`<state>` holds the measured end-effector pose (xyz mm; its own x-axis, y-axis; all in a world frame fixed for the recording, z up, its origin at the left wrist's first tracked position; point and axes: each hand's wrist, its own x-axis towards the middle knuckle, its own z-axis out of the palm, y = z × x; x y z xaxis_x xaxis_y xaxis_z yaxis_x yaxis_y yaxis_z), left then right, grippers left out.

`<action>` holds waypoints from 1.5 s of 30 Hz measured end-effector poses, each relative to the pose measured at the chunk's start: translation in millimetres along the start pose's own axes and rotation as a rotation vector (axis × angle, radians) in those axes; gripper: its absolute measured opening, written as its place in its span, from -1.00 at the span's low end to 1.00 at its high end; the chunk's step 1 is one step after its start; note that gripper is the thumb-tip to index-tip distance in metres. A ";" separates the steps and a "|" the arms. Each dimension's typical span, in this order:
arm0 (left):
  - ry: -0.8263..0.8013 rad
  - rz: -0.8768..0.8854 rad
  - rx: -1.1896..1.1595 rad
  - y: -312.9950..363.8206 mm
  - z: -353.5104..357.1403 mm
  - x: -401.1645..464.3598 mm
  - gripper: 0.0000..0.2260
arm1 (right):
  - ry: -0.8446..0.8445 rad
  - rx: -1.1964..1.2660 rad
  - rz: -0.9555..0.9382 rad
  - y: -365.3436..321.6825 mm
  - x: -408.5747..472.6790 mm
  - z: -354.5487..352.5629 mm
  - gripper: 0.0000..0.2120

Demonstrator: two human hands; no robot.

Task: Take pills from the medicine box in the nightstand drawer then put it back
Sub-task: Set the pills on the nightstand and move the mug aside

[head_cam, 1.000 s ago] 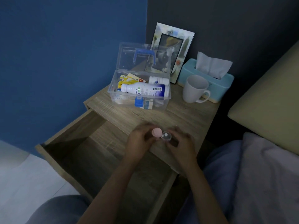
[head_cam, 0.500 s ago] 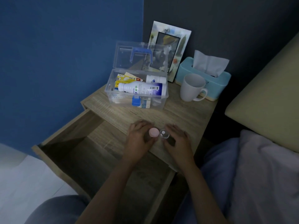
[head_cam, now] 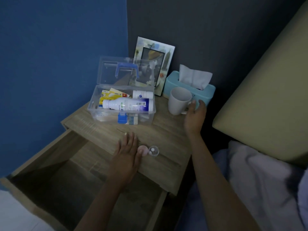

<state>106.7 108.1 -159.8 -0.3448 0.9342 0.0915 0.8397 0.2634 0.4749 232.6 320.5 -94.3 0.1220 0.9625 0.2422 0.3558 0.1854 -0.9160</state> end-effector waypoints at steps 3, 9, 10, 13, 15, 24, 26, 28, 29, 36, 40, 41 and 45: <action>0.008 0.005 -0.001 -1.7 1.5 0.5 -0.44 | -0.019 0.003 0.119 10.1 19.0 10.0 -0.63; 0.004 0.026 0.009 -2.6 1.8 0.1 -0.41 | -0.061 0.200 0.219 20.3 23.9 14.0 -0.58; 0.001 0.025 0.009 -2.8 1.8 0.5 -0.42 | -0.064 0.225 0.227 19.5 23.9 13.8 -0.62; -0.004 0.028 0.009 -2.7 1.5 0.9 -0.46 | -0.082 0.294 0.220 17.3 19.8 9.7 -0.75; 0.010 0.035 0.008 -2.1 1.3 1.0 -0.49 | -0.075 0.310 0.182 17.8 13.4 2.3 -0.77; -0.015 0.018 -0.008 -3.2 -0.1 0.7 -0.53 | -0.152 0.391 0.248 16.9 -55.4 -39.6 -0.67; -0.020 0.018 -0.038 -2.6 -1.8 1.0 -0.53 | -0.171 0.369 0.221 20.4 -67.5 -45.7 -0.67; -0.021 0.014 -0.059 -1.8 -3.7 0.8 -0.53 | -0.184 0.352 0.213 21.6 -74.9 -49.4 -0.70; -0.023 0.013 -0.065 -1.5 -4.4 0.6 -0.54 | -0.190 0.348 0.218 22.1 -77.2 -50.4 -0.71; -0.041 0.006 -0.069 -0.6 -7.0 0.6 -0.54 | -0.202 0.343 0.238 26.5 -78.1 -52.5 -0.70; -0.045 0.018 -0.050 -1.3 -6.9 0.9 -0.54 | -0.220 0.317 0.251 25.6 -76.7 -53.9 -0.70; -0.046 0.018 -0.049 -1.0 -7.1 0.7 -0.54 | -0.225 0.293 0.243 25.5 -76.6 -54.7 -0.70; -0.053 -0.001 -0.134 3.3 -13.6 -0.4 -0.53 | -0.176 0.218 0.193 20.8 -75.8 -58.4 -0.80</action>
<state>103.9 105.3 -146.4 -0.3195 0.9465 0.0461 0.7744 0.2328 0.5883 284.9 239.9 -113.0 -0.0008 0.9999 0.0162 0.1330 0.0162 -0.9910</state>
